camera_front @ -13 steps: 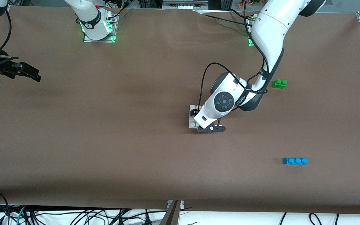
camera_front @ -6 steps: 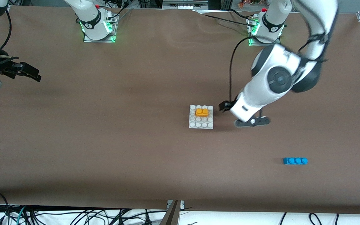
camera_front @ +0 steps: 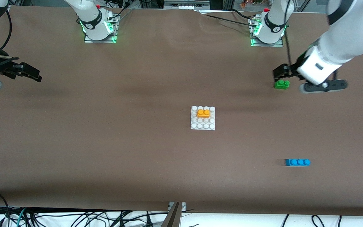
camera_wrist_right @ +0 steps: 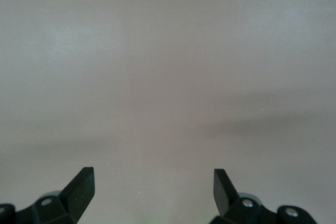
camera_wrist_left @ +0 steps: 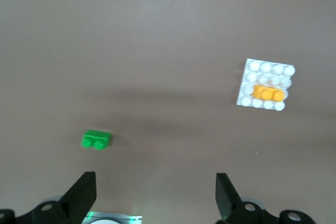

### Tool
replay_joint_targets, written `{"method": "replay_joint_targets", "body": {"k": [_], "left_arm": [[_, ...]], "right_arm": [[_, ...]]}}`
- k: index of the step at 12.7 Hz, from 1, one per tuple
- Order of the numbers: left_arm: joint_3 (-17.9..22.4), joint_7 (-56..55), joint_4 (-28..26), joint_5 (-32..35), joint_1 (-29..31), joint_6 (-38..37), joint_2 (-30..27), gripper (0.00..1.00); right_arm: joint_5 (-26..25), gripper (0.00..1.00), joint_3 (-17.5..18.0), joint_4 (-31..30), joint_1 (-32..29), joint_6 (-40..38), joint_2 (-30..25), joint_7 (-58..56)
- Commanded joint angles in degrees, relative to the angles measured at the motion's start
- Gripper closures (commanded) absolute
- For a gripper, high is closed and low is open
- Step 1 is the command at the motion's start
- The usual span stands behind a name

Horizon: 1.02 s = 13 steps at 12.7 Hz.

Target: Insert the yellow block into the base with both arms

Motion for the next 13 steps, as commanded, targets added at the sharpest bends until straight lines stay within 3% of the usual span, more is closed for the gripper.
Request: {"method": "replay_joint_targets", "body": {"k": [1,13], "left_arm": [[0.3,1.91,-1.92,2.85,-0.2,-1.96,-3.45,0.0],[0.03,-1.0,-0.69,2.77,-0.11,-2.33,-3.2,0.0]], "right_arm": [[0.96,0.0,-0.08,0.01,-0.12,-0.67,-0.48,-0.61],[0.87,0.0,-0.08,0.01,-0.12,-0.59,-0.57,-0.35]]}}
